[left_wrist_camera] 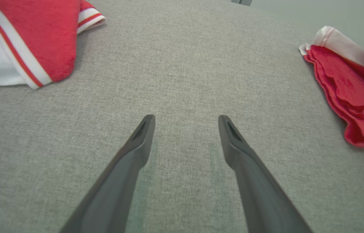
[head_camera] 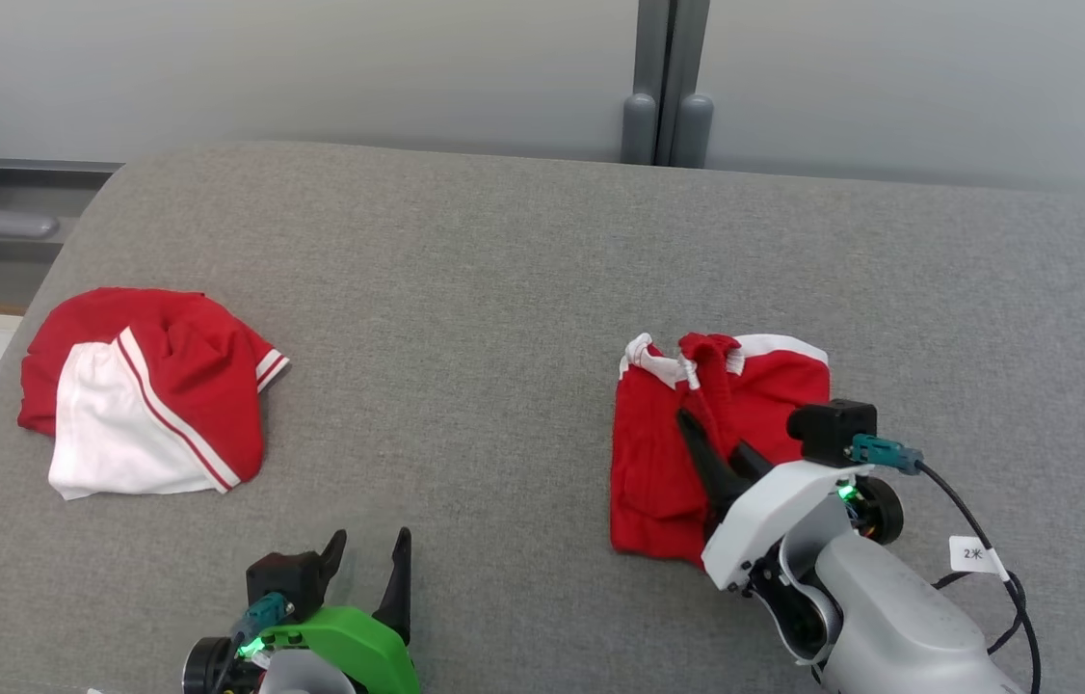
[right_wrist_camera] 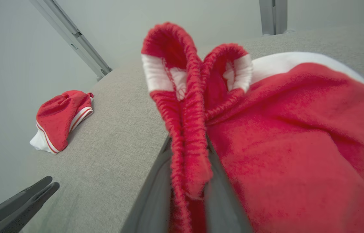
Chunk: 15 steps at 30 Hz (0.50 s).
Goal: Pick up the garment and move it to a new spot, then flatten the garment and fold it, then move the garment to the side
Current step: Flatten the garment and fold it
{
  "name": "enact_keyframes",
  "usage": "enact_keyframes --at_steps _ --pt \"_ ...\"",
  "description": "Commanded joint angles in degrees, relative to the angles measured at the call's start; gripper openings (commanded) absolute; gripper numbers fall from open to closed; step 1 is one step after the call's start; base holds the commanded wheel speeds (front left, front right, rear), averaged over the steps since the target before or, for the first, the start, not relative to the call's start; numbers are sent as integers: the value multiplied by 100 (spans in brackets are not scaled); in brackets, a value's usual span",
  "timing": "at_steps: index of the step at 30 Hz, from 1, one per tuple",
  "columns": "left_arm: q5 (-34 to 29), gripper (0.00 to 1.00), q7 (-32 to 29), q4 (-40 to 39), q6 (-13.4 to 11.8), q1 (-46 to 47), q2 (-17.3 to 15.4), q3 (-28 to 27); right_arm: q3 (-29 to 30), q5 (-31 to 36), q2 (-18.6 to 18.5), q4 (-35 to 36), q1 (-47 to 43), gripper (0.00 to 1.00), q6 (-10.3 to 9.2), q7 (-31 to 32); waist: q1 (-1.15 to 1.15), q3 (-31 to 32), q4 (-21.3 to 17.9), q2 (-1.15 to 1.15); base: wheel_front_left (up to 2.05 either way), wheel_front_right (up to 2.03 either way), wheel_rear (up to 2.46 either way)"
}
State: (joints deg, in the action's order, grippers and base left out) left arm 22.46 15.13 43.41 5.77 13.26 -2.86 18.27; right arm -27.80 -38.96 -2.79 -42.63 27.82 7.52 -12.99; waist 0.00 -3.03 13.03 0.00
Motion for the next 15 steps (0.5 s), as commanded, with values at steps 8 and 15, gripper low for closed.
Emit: enact_keyframes --at_steps 8,15 --pt "-272 100 0 -83 -102 -144 -18 -271 -370 89 -41 5 277 100 -7 -222 0 60 -150 0 0 0 0" --pt "-703 100 0 -573 -107 -259 -72 -569 1448 2121 -29 580 -427 100 -7 -222 0 53 -606 0 0 0 0"
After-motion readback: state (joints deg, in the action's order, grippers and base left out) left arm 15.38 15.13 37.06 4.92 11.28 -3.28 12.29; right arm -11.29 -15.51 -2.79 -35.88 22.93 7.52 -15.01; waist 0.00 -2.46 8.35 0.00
